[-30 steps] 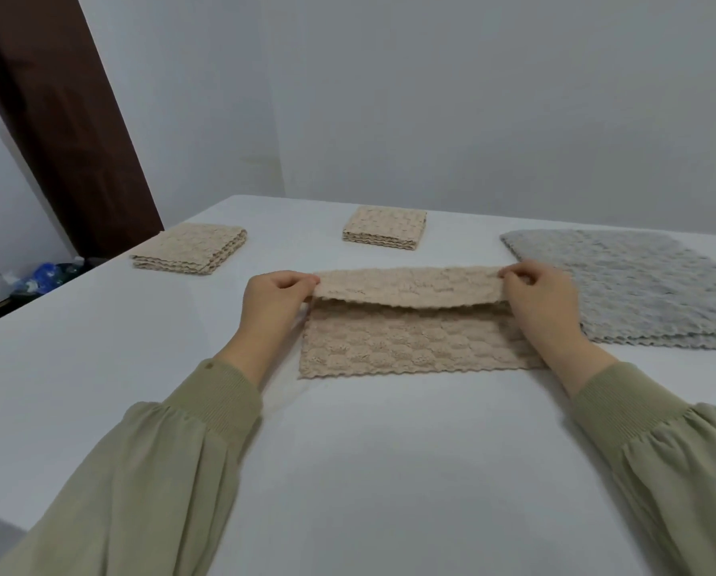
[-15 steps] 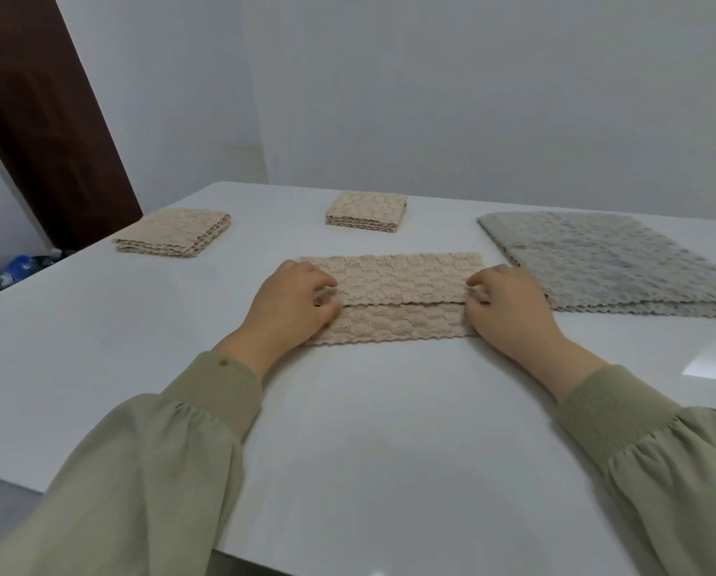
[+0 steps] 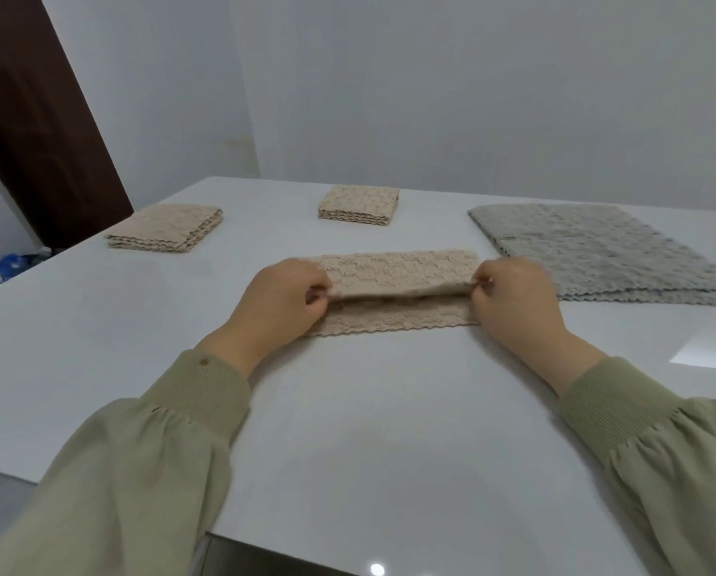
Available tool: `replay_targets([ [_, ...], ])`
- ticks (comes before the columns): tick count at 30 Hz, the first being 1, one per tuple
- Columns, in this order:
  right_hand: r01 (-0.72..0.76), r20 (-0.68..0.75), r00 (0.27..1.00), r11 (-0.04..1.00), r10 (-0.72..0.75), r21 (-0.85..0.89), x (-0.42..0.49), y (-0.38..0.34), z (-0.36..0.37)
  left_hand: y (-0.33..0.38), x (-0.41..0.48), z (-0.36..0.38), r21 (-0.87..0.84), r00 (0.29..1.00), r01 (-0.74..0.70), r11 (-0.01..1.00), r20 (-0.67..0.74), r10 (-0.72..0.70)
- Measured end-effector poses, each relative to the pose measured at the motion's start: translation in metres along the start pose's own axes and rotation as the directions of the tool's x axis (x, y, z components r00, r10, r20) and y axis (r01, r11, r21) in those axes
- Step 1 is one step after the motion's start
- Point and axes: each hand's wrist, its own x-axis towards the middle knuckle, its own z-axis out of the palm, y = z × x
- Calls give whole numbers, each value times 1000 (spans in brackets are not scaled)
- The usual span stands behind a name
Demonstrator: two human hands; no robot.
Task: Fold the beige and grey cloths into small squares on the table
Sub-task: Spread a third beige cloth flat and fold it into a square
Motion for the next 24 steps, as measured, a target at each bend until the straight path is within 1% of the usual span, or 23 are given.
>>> replay_targets([
  [1, 0, 98, 995, 1000, 1, -10, -4, 1, 1, 0, -2, 0, -25, 995, 22, 999, 101, -19],
  [2, 9, 139, 990, 1000, -9, -1, -7, 3, 1, -1, -4, 1, -36, 986, 48, 998, 164, -41],
  [3, 31, 120, 992, 999, -33, 19, -10, 4, 0, -1, -5, 2, -44, 984, 60, 997, 171, -51],
  [5, 84, 55, 995, 996, -86, 42, -12, 4, -2, 1, -7, 1, -72, 992, 60, 996, 115, -52],
  [6, 99, 51, 994, 994, -101, 52, -12, 4, -2, 3, -7, 1, -88, 995, 52, 995, 88, -44],
  [8, 88, 56, 994, 992, -93, 89, -10, 5, -2, 5, -7, 1, -121, 998, 36, 992, 53, -30],
  [9, 73, 32, 997, 991, -77, 114, -9, 5, -3, 4, -7, 1, -127, 999, 29, 991, 36, -24],
  [12, 64, -130, 991, 984, -42, 168, -9, 4, -7, 3, -9, 0, -137, 1000, 0, 991, -16, -3],
  [13, 71, -156, 987, 984, -45, 166, -9, 2, -7, 2, -10, -1, -140, 1000, -9, 990, -28, 5],
  [15, 120, -140, 985, 982, -100, 143, -10, 1, -7, 1, -10, -2, -130, 1000, -13, 991, -11, 11],
  [17, 173, -76, 983, 978, -165, 116, -11, 1, -6, 2, -11, -3, -98, 998, 11, 995, 62, -5],
  [19, 185, -38, 983, 977, -182, 104, -11, 3, -6, 2, -11, -4, -74, 992, 33, 997, 125, -24],
  [24, 228, -7, 974, 971, -228, 69, -10, 5, -5, 4, -11, -7, -79, 990, 49, 996, 133, -38],
])
